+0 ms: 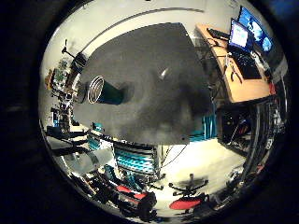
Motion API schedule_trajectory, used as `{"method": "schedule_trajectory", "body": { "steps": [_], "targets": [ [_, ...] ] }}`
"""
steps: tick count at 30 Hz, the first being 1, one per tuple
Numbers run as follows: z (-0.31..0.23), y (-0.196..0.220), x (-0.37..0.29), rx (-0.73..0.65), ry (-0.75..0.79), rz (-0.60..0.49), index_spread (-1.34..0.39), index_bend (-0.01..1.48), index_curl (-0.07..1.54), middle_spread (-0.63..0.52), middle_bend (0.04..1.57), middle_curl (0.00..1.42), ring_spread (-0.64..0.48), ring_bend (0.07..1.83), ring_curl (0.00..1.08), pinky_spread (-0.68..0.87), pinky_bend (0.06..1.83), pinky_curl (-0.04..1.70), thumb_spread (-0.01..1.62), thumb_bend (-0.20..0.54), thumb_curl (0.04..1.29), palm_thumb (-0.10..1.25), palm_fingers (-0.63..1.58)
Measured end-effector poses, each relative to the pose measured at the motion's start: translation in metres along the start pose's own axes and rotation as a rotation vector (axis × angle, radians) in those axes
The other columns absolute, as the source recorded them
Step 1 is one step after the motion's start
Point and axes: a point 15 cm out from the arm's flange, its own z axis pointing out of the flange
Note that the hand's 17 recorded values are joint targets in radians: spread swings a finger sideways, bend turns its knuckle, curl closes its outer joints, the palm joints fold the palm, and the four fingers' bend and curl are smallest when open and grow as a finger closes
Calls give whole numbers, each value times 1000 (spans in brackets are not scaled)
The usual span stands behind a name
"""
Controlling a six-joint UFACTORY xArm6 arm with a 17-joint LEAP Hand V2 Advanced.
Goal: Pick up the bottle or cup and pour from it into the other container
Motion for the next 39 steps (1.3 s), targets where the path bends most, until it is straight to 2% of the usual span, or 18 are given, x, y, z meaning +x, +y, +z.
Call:
{"method": "schedule_trajectory", "body": {
  "steps": [14, 28, 39],
  "targets": [
    [65, 31, 45, 43, -286, 72, -295, 148, 236, 13, 239, 335, 157, 343, 259, 408, 507, 302, 902, -27, 311, 583, 31],
    [108, 31, 66, 66, -396, 111, -304, 148, 242, 12, 230, 335, 144, 329, 263, 385, 481, 301, 898, -30, 309, 599, 38],
    [139, 31, 83, 53, -424, 136, -304, 146, 241, 12, 225, 336, 138, 336, 264, 384, 475, 302, 902, -29, 312, 605, 42]
  ]
}}
